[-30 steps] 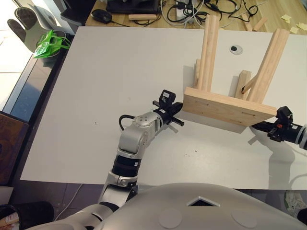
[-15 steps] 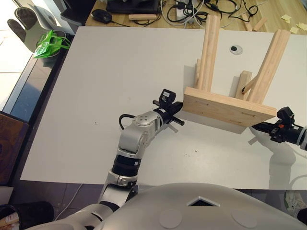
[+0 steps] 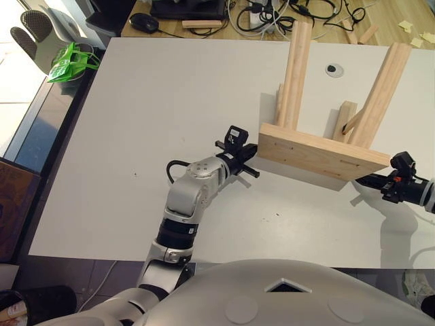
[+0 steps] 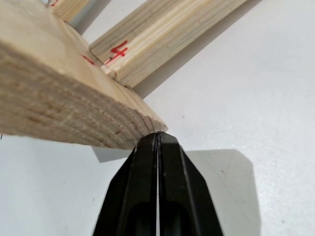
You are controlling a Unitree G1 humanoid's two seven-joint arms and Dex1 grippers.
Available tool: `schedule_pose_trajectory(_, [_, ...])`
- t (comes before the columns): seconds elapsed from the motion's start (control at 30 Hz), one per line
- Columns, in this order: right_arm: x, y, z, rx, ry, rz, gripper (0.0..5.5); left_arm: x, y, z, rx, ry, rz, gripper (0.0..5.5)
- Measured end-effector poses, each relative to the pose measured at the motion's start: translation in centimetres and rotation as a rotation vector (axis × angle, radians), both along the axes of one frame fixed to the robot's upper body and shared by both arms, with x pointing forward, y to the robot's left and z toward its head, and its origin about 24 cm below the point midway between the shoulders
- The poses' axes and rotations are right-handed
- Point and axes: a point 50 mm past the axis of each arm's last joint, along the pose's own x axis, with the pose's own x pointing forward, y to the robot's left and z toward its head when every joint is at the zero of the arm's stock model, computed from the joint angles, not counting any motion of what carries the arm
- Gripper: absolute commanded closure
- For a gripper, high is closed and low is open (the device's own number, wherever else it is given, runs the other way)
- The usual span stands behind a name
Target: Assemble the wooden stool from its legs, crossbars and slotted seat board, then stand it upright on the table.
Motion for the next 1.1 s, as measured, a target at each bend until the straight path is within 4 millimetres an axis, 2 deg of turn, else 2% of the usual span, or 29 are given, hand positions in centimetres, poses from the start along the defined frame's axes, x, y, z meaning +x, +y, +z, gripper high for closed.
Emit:
schedule_pose_trajectory(0.33, [0.4, 0.7, 0.4, 0.044, -0.013, 0.002, 5.5, 0.2, 1.1, 0.2, -0.005, 0.027, 0.012, 5.49])
schedule_pose_trajectory(0.77, [1.5, 1.2, 1.0, 0.108, -0.064, -0.042, 5.5, 1.0, 2.2, 2.7, -0.089, -0.009, 0.031, 5.49])
schedule_pose_trajectory(1.1, [3.2, 1.7, 3.8, 0.201, -0.16, -0.088, 5.5, 1.7, 3.1, 3.7, -0.126, -0.028, 0.063, 5.49])
